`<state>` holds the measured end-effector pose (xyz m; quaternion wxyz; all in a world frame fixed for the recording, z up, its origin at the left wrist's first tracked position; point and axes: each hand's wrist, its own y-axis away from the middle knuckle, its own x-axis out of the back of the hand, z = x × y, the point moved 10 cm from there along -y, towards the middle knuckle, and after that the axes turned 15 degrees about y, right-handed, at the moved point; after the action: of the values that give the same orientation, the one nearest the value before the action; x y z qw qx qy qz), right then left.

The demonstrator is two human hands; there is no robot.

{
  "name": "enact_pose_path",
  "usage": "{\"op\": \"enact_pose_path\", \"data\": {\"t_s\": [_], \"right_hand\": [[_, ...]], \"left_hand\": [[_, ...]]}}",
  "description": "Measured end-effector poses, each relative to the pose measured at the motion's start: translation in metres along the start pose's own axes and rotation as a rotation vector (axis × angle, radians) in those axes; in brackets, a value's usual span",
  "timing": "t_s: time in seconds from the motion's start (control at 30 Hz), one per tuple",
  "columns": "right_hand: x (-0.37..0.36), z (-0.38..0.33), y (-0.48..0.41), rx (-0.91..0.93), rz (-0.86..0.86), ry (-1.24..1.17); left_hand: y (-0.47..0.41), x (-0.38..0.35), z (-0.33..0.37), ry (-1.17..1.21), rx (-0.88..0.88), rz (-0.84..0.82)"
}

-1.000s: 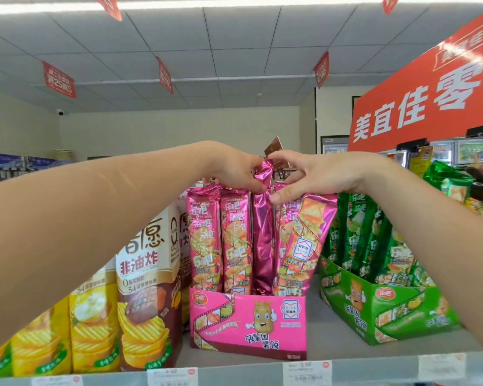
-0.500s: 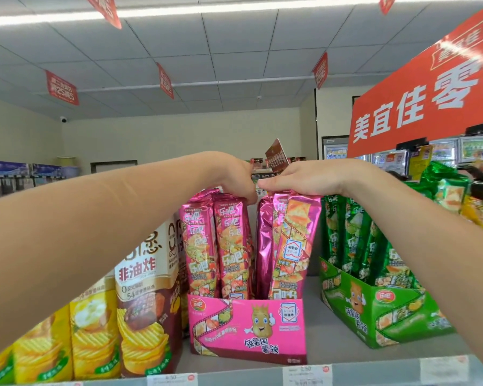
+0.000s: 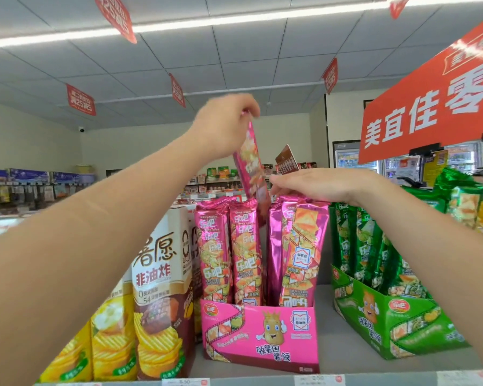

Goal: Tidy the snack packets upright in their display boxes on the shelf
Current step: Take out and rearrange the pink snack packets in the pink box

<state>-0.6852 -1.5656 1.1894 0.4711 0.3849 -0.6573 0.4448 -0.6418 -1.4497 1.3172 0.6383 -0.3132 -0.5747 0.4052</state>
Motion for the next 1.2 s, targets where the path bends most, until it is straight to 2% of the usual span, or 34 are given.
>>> {"op": "enact_pose_path", "data": {"t_s": [0.17, 0.3, 0.4, 0.5, 0.6, 0.67, 0.77, 0.87, 0.97, 1.2], "right_hand": [[0.013, 0.007, 0.002, 0.008, 0.135, -0.086], [0.04, 0.006, 0.024, 0.06, 0.405, -0.219], [0.056, 0.007, 0.05, 0.093, 0.643, -0.354], [0.062, 0.006, 0.094, 0.166, 0.904, -0.606], [0.047, -0.001, 0.14, 0.321, 1.049, -0.907], [0.028, 0.0, 0.16, 0.335, 1.076, -1.053], [-0.009, 0.011, 0.172, 0.276, 1.024, -1.267], [-0.047, 0.018, 0.171, 0.234, 0.887, -1.424], [-0.082, 0.021, 0.172, 0.176, 0.798, -1.488], [-0.118, 0.029, 0.186, 0.064, 0.826, -1.409]], "left_hand": [[0.031, 0.072, 0.025, 0.051, -0.154, 0.4], [0.076, 0.11, 0.026, 0.274, -0.194, 0.662], [0.11, 0.12, 0.018, 0.513, -0.167, 0.761], [0.15, 0.109, 0.006, 0.841, -0.101, 0.797], [0.192, 0.08, -0.002, 1.055, -0.014, 0.785], [0.216, 0.06, -0.01, 1.14, 0.063, 0.731], [0.247, 0.031, -0.016, 1.201, 0.188, 0.564], [0.277, 0.012, -0.017, 1.2, 0.26, 0.451], [0.301, 0.005, -0.017, 1.121, 0.267, 0.41], [0.315, 0.002, 0.006, 0.79, 0.152, 0.211]]}}
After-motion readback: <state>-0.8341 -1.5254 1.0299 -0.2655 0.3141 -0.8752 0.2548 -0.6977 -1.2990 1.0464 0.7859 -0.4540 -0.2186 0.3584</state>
